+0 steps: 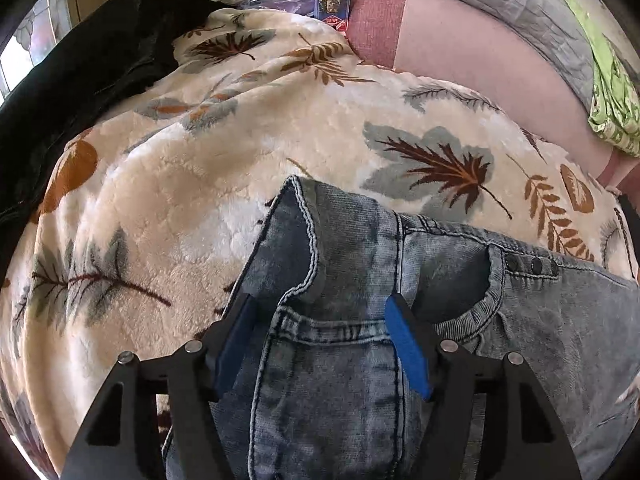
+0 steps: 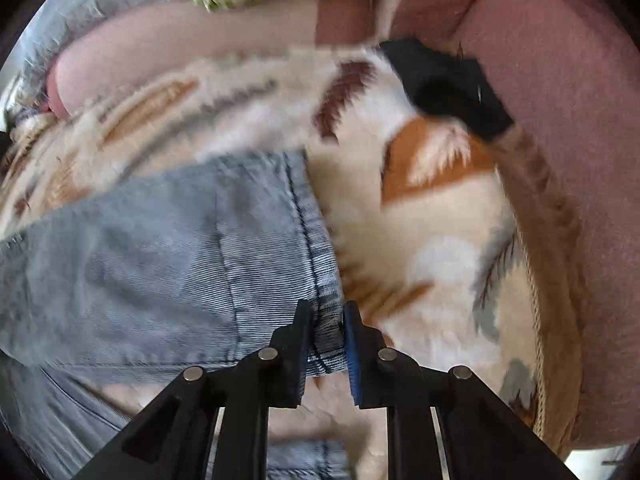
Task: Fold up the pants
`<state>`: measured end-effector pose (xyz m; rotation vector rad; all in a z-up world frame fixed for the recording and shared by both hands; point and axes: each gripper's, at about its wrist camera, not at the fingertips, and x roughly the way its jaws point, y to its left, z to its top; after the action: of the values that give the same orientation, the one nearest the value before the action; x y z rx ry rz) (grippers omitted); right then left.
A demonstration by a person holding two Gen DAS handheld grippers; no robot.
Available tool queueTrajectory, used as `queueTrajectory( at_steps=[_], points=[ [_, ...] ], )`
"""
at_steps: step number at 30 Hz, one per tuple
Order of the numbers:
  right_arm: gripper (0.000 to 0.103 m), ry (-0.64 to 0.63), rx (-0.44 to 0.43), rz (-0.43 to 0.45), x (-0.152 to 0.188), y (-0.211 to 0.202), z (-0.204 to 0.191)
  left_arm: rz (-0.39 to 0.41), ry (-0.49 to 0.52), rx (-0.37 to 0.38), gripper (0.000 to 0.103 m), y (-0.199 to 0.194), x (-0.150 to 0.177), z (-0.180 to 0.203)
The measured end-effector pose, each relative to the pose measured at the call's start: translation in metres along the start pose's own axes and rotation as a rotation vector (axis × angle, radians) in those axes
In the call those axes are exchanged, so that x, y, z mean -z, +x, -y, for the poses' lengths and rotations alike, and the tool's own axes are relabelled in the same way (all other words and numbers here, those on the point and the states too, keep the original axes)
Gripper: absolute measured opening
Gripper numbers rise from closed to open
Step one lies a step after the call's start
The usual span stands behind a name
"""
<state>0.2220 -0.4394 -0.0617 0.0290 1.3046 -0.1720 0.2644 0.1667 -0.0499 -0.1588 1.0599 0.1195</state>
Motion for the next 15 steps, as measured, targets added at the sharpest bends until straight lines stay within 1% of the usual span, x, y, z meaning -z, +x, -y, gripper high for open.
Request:
queueTrajectory(
  at_steps=[1,2,3,4,5,6,7,8,9,11,13,15],
  points=[
    [0.022,-0.009,-0.013,-0.01,0.001,0.009,0.001,-0.005,0.005,-0.003,0.068,0.004,-0.003,0.001],
    [0.028,0.011,-0.018,0.014,-0.002,0.001,0.005,-0.006,0.01,-0.005,0.068,0.004,-0.005,0.002],
    [0.032,0.046,-0.042,0.038,-0.007,-0.009,0.009,-0.003,0.014,-0.001,0.068,0.003,-0.007,0.002],
    [0.044,0.069,-0.072,0.073,-0.01,-0.021,0.015,0.005,0.016,0.005,0.068,0.0,-0.009,0.002],
    [0.059,0.093,-0.08,0.114,-0.017,-0.032,0.019,0.017,0.016,0.002,0.068,-0.002,-0.012,0.0],
    [0.064,0.107,-0.078,0.145,-0.025,-0.039,0.021,0.027,0.011,-0.001,0.068,-0.003,-0.017,-0.002],
    [0.067,0.121,-0.101,0.176,-0.034,-0.044,0.023,0.036,0.003,0.003,0.068,-0.004,-0.021,-0.003],
    [0.067,0.135,-0.153,0.194,-0.044,-0.045,0.025,0.039,-0.01,0.016,0.068,-0.003,-0.027,-0.005],
    [0.067,0.156,-0.199,0.19,-0.056,-0.04,0.025,0.034,-0.02,0.027,0.068,-0.001,-0.03,-0.006],
    [0.067,0.182,-0.247,0.172,-0.079,-0.021,0.022,0.005,-0.047,0.072,0.068,0.008,-0.038,-0.008],
    [0.067,0.211,-0.253,0.127,-0.093,0.01,0.012,-0.02,-0.094,0.105,0.068,0.016,-0.043,-0.013],
    [0.058,0.229,-0.283,0.08,-0.095,0.032,0.007,-0.028,-0.112,0.107,0.067,0.022,-0.047,-0.015]
  ],
)
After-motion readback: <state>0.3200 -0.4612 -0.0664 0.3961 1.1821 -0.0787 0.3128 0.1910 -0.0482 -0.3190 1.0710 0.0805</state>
